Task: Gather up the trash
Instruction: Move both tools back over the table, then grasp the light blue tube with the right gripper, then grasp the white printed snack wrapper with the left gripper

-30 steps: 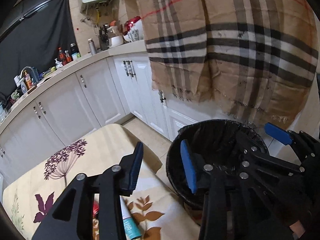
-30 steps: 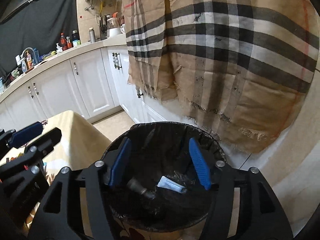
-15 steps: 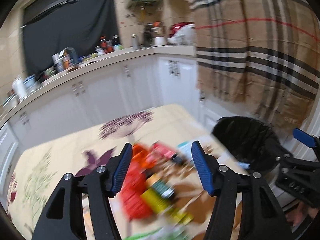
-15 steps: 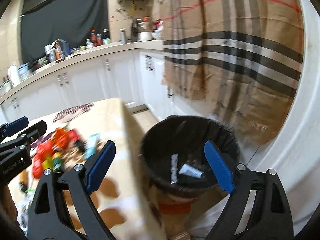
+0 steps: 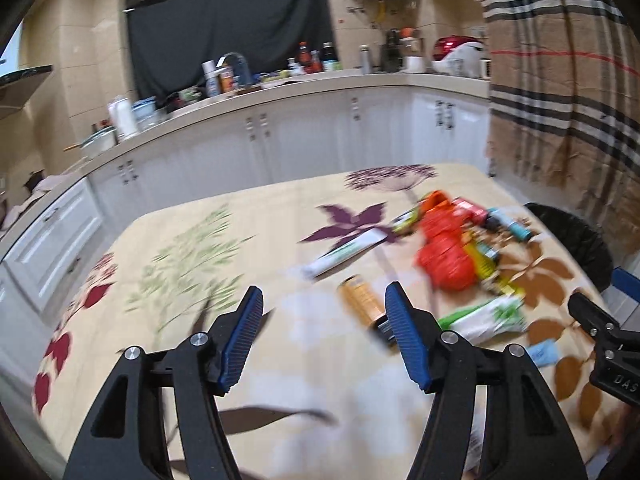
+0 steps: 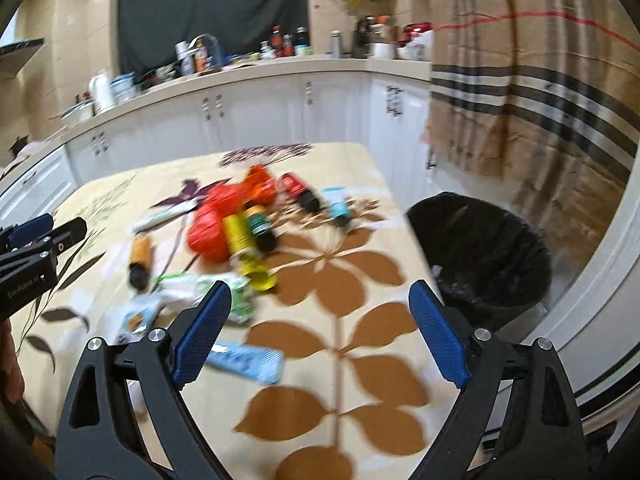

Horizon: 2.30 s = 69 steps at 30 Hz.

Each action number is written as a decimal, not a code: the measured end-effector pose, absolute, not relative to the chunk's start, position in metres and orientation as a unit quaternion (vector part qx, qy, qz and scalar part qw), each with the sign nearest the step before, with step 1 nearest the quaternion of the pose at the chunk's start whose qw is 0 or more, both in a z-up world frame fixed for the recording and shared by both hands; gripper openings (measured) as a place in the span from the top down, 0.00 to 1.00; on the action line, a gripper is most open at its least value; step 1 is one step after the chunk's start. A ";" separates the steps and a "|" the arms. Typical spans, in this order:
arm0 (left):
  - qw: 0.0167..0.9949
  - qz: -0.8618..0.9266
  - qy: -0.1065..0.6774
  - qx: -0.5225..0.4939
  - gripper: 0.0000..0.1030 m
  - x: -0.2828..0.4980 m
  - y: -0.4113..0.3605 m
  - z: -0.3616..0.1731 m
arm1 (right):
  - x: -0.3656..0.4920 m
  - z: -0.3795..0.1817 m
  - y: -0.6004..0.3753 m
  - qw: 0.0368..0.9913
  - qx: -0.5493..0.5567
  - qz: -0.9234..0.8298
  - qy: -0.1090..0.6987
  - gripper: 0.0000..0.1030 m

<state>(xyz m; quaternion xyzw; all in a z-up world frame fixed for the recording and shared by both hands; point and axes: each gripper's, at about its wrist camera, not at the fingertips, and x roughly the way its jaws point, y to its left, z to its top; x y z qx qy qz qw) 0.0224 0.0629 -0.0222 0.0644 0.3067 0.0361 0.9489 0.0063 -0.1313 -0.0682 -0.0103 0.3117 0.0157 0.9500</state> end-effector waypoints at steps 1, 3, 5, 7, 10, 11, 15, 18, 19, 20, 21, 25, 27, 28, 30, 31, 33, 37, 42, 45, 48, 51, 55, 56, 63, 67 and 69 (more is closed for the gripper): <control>0.948 0.040 0.310 0.061 0.39 0.019 0.069 -0.024 | 0.006 -0.070 -0.124 0.949 -0.017 0.022 0.316 0.14; 0.946 0.048 0.316 0.055 0.39 0.013 0.080 -0.029 | 0.007 -0.072 -0.116 0.947 -0.022 0.030 0.319 0.14; 0.944 0.055 0.321 0.051 0.39 0.008 0.091 -0.033 | 0.009 -0.075 -0.108 0.945 -0.026 0.038 0.324 0.15; 0.943 0.063 0.324 0.048 0.39 0.004 0.100 -0.035 | 0.011 -0.077 -0.101 0.943 -0.031 0.045 0.329 0.15; 0.942 0.074 0.325 0.046 0.39 0.001 0.109 -0.038 | 0.012 -0.082 -0.090 0.937 -0.040 0.061 0.341 0.15; 0.941 0.075 0.326 0.044 0.39 0.000 0.112 -0.039 | 0.013 -0.084 -0.088 0.935 -0.043 0.064 0.346 0.15; 0.940 0.076 0.330 0.034 0.39 -0.002 0.118 -0.042 | 0.017 -0.095 -0.084 0.924 -0.046 0.077 0.372 0.16; 0.940 0.076 0.330 0.034 0.39 -0.003 0.118 -0.043 | 0.019 -0.099 -0.085 0.917 -0.038 0.087 0.386 0.16; 0.940 0.074 0.330 0.034 0.39 -0.003 0.118 -0.043 | 0.019 -0.100 -0.086 0.916 -0.037 0.090 0.390 0.17; 0.940 0.074 0.331 0.033 0.39 -0.003 0.119 -0.044 | 0.019 -0.102 -0.085 0.913 -0.039 0.092 0.395 0.21; 0.940 0.073 0.331 0.033 0.39 -0.003 0.119 -0.044 | 0.020 -0.104 -0.085 0.911 -0.041 0.093 0.399 0.24; 0.939 0.077 0.333 0.036 0.39 -0.005 0.119 -0.047 | 0.019 -0.109 -0.088 0.908 -0.040 0.093 0.407 0.35; 0.938 0.079 0.334 0.038 0.39 -0.006 0.120 -0.048 | 0.019 -0.110 -0.087 0.908 -0.046 0.091 0.406 0.44; 0.938 0.081 0.335 0.038 0.39 -0.006 0.121 -0.048 | 0.019 -0.109 -0.087 0.908 -0.049 0.090 0.406 0.51; 0.937 0.082 0.337 0.037 0.39 -0.006 0.122 -0.048 | 0.018 -0.109 -0.088 0.909 -0.054 0.090 0.404 0.58; 0.937 0.083 0.337 0.036 0.39 -0.006 0.122 -0.049 | 0.017 -0.108 -0.088 0.909 -0.053 0.093 0.404 0.61; 0.937 0.083 0.337 0.038 0.39 -0.007 0.121 -0.048 | 0.016 -0.108 -0.089 0.908 -0.050 0.101 0.403 0.67; 0.937 0.081 0.338 0.039 0.39 -0.008 0.119 -0.050 | 0.011 -0.107 -0.088 0.907 -0.047 0.121 0.402 0.75; 0.936 0.077 0.342 0.039 0.39 -0.009 0.111 -0.051 | 0.004 -0.108 -0.091 0.905 -0.035 0.143 0.400 0.84; 0.936 0.071 0.342 0.043 0.39 -0.011 0.103 -0.051 | -0.002 -0.107 -0.095 0.904 -0.027 0.150 0.398 0.87; 0.937 0.065 0.341 0.046 0.39 -0.014 0.094 -0.049 | -0.008 -0.105 -0.100 0.906 -0.018 0.153 0.394 0.88; 0.938 0.055 0.340 0.051 0.39 -0.016 0.081 -0.048 | -0.016 -0.101 -0.108 0.911 -0.013 0.147 0.385 0.88; 0.938 0.038 0.340 0.052 0.39 -0.018 0.063 -0.046 | -0.023 -0.094 -0.123 0.921 -0.011 0.127 0.367 0.88; 0.938 0.035 0.340 0.051 0.39 -0.018 0.060 -0.045 | -0.025 -0.091 -0.127 0.925 -0.014 0.116 0.361 0.88; 0.937 -0.009 0.347 0.036 0.39 -0.020 0.024 -0.046 | -0.027 -0.085 -0.155 0.937 -0.014 0.079 0.340 0.88; 0.932 -0.035 0.360 0.034 0.39 -0.020 0.004 -0.058 | -0.027 -0.083 -0.168 0.940 -0.004 0.068 0.334 0.88; 0.929 -0.045 0.367 0.034 0.46 -0.020 -0.003 -0.066 | -0.027 -0.083 -0.173 0.941 0.000 0.064 0.333 0.88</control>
